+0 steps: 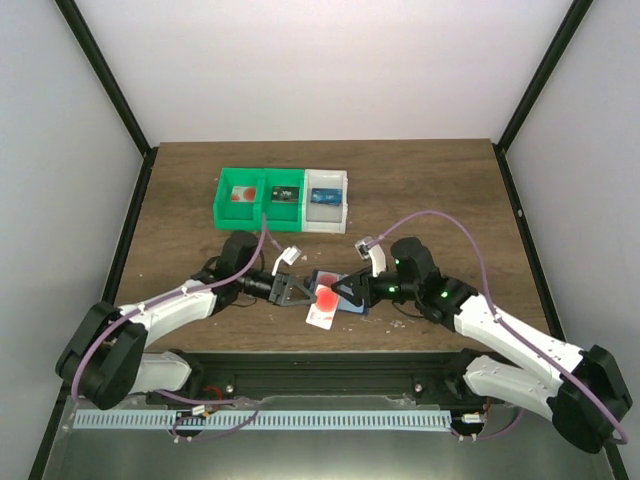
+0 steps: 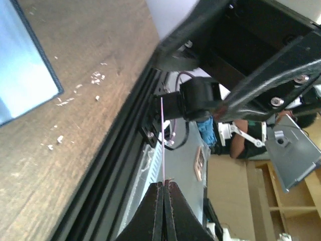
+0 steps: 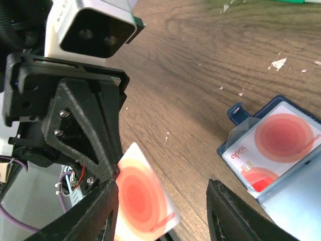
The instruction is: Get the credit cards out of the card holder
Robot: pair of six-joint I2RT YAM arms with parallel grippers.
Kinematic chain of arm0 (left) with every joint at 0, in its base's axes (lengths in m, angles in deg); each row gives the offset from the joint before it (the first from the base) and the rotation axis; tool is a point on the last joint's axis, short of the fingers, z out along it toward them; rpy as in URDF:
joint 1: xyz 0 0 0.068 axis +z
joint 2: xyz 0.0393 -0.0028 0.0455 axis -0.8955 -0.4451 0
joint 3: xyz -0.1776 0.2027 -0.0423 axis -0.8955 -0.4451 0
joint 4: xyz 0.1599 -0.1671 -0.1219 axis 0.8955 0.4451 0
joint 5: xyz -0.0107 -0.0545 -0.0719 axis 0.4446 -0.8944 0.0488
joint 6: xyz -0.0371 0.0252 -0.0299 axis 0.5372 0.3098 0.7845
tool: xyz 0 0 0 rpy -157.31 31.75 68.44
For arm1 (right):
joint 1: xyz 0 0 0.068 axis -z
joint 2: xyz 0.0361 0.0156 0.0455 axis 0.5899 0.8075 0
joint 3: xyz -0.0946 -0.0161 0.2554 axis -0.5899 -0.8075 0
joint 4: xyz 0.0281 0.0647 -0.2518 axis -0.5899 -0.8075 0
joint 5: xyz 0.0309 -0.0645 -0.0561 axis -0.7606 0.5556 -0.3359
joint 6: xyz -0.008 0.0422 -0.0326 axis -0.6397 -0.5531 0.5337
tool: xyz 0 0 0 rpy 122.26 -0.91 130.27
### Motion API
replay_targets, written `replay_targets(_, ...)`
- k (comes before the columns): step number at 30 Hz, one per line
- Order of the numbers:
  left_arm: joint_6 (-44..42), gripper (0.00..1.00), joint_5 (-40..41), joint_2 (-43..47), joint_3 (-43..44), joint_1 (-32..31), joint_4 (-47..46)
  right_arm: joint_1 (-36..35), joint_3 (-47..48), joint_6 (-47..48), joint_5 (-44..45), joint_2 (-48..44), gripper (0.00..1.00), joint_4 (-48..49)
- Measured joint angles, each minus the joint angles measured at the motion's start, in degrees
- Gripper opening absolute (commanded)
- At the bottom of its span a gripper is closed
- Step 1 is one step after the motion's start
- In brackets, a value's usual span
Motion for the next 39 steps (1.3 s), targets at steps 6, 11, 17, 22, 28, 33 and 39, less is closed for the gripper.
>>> replay_targets(6,-0.7,0.0,-3.3,0.0,-0.1,-2.4,0.1,0.0,1.4,3.3,-2.8,2.7,0.47,-4.0)
replay_targets(11,-1.4,0.0,-4.7,0.0,0.2,-4.3,0.2,0.0,1.5,5.8,-9.5,3.5,0.34,-4.6)
replay_targets(17,-1.0,0.0,-6.6,0.0,0.2,-5.0,-2.0,0.0,1.4,7.0,-16.7,3.7,0.07,-3.4)
replay_targets(22,-1.3,0.28,-6.8,0.2,0.3,-5.0,-1.6,0.0,0.6,7.0,-20.6,2.8,0.0,-0.6)
replay_targets(28,1.0,0.58,-4.2,3.8,0.9,-4.0,-3.7,0.0,-3.8,3.6,-20.8,-0.3,0.0,5.5)
replay_targets(33,7.2,0.71,1.8,7.9,0.5,0.2,-9.0,0.0,-5.4,-4.1,-16.7,-0.2,0.0,11.8)
replay_targets(39,11.7,0.85,8.9,11.3,0.5,1.0,-12.1,0.0,-5.4,-12.5,-8.6,-0.2,0.0,18.6)
